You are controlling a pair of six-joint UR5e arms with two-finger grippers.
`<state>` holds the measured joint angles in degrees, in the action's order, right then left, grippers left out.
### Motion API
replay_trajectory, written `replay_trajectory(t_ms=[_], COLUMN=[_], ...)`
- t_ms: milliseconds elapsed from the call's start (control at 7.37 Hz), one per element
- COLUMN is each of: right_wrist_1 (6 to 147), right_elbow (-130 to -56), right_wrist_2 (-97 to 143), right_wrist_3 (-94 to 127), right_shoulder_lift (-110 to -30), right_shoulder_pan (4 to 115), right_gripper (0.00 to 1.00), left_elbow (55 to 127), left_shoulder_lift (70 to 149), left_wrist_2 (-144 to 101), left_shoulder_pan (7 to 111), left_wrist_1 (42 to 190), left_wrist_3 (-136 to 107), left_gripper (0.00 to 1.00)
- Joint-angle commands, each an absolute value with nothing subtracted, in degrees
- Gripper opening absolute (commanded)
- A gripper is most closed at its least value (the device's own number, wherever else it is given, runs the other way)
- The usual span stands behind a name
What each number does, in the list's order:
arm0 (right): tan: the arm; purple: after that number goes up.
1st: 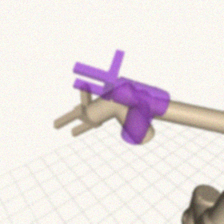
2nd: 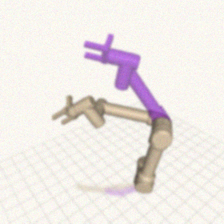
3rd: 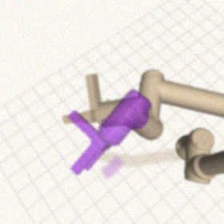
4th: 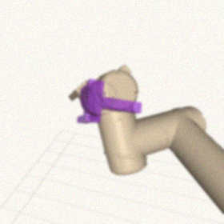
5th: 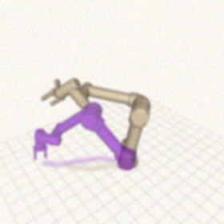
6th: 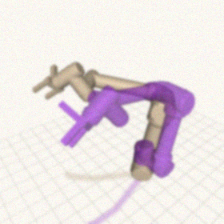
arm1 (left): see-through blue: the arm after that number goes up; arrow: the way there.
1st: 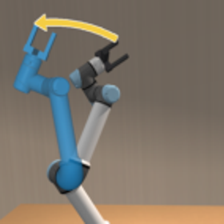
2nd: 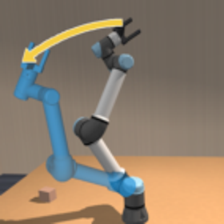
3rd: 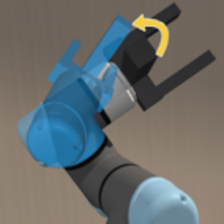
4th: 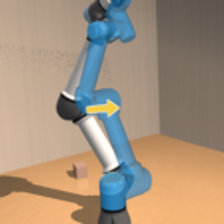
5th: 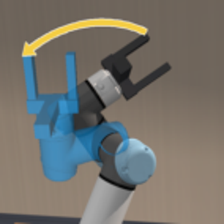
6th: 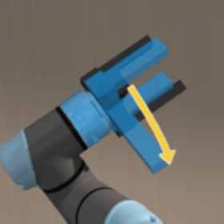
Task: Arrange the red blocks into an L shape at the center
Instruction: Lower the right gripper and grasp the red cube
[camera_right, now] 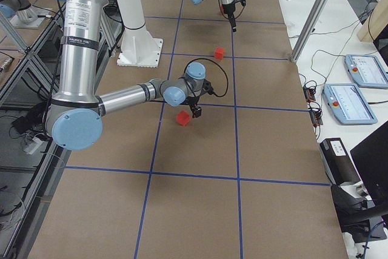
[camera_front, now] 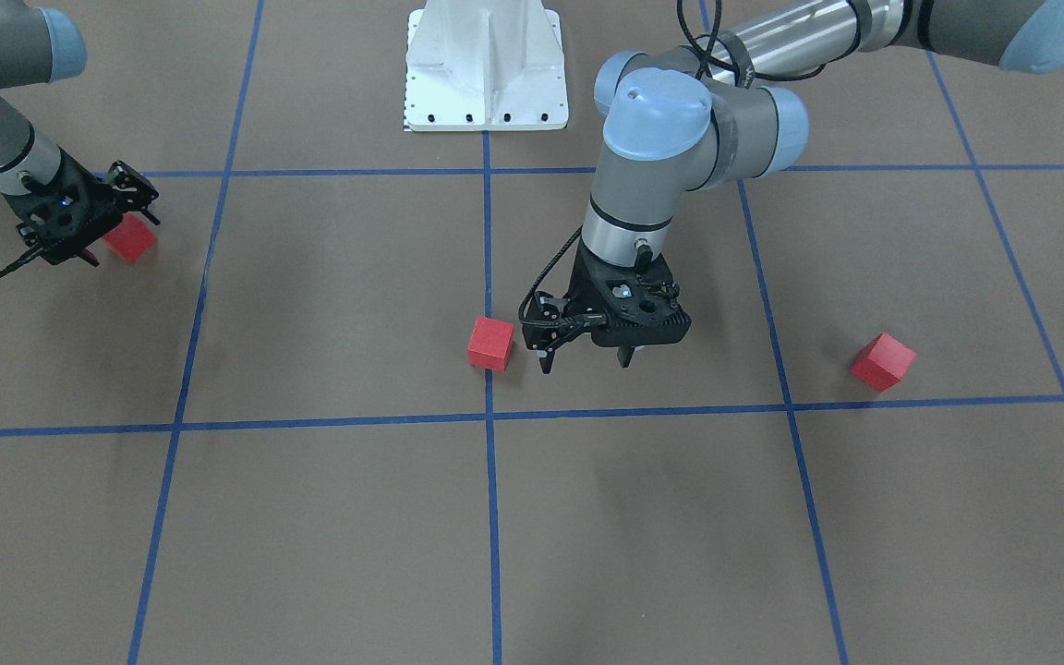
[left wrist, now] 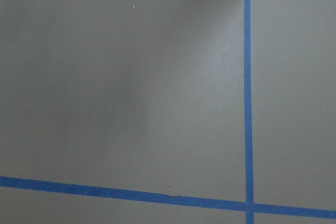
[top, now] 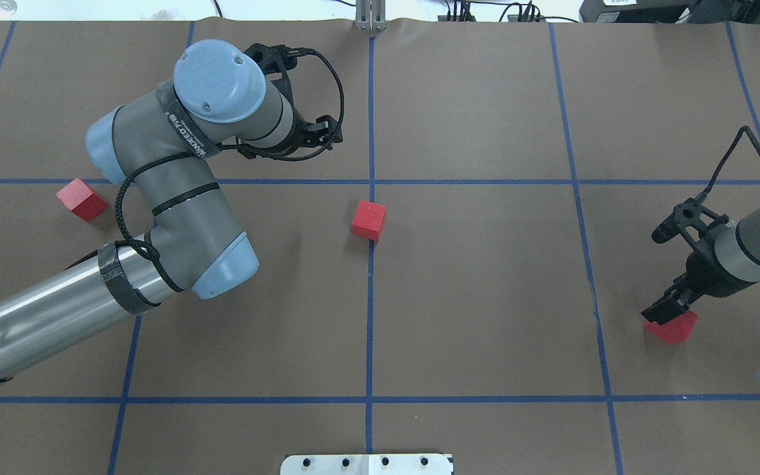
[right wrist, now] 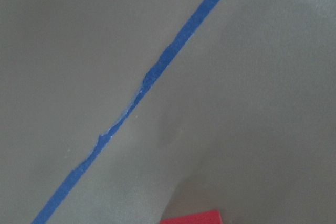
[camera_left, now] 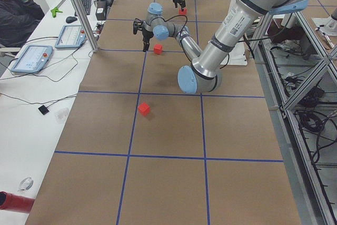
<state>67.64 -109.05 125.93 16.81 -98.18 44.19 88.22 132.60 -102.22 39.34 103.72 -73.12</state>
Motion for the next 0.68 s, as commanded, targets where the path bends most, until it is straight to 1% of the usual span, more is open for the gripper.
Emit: replay_trajectory(t_ms=[0,136,271,407,543], right_wrist_1=[67.7,67.7,67.7,67.7,67.8], right_elbow=[-108.8,-108.8,-108.8,-108.7,-108.6], right_wrist_2=[125.9,125.8,125.8,125.8,125.8], right_wrist_3=[16.8,16.8,16.8,16.8,16.8], right_shoulder_lift=[-99.8,-100.4,-100.8,-101.2,-101.2], right_shoulder_pan=[42.9,42.9,42.8,42.2,42.2], right_gripper=[0.99,0.99,0.97,0.9,0.77], left_elbow=[88.3,88.3,88.3,88.3,88.3], left_shoulder_lift=[131.9,131.9,131.8,131.8,131.8], left_wrist_2=[-102.2,-102.2,-102.1,-102.1,-102.1], left_shoulder_pan=[39.2,39.1,39.0,38.9,38.9], left_wrist_1=[104.0,104.0,104.1,104.1,104.1], left_wrist_3=[-73.1,-73.2,-73.2,-73.2,-73.2], left_gripper=[1.0,1.0,1.0,1.0,1.0])
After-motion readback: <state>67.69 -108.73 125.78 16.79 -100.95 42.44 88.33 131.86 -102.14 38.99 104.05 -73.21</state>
